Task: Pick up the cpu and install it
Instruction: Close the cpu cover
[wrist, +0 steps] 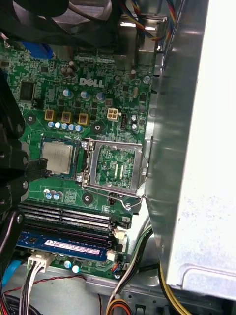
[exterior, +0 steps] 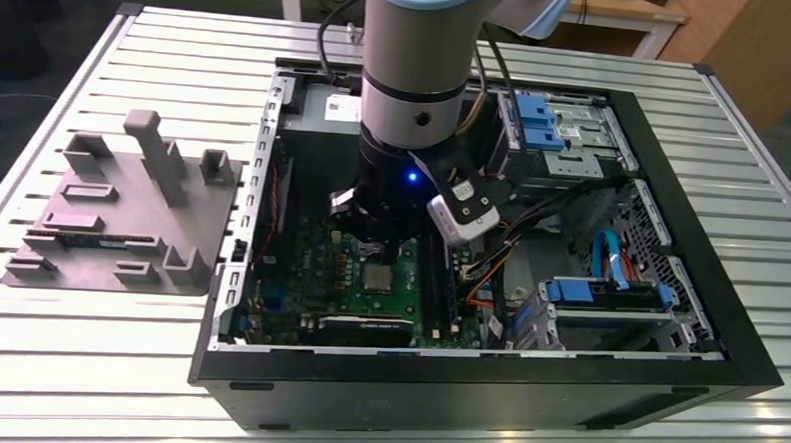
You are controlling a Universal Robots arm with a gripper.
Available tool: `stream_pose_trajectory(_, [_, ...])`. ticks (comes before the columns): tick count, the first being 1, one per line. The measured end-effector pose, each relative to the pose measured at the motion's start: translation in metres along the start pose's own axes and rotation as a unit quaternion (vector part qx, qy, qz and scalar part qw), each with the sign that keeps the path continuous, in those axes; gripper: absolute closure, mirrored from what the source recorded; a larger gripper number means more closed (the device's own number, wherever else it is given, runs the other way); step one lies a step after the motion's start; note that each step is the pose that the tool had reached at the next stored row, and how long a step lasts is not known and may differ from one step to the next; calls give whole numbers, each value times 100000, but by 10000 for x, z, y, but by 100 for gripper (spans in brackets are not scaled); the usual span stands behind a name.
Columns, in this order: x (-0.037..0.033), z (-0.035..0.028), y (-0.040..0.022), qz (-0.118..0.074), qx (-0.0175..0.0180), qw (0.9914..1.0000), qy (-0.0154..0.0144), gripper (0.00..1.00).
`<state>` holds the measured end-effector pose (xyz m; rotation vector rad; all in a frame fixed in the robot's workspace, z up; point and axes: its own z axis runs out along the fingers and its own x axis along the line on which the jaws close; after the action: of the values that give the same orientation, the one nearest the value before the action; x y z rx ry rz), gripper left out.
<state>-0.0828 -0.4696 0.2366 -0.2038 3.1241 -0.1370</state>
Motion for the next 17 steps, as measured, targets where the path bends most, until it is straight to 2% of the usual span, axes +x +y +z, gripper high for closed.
stream_pose_trajectory(17, [-52,-1,14,1,1,100000,1,90])
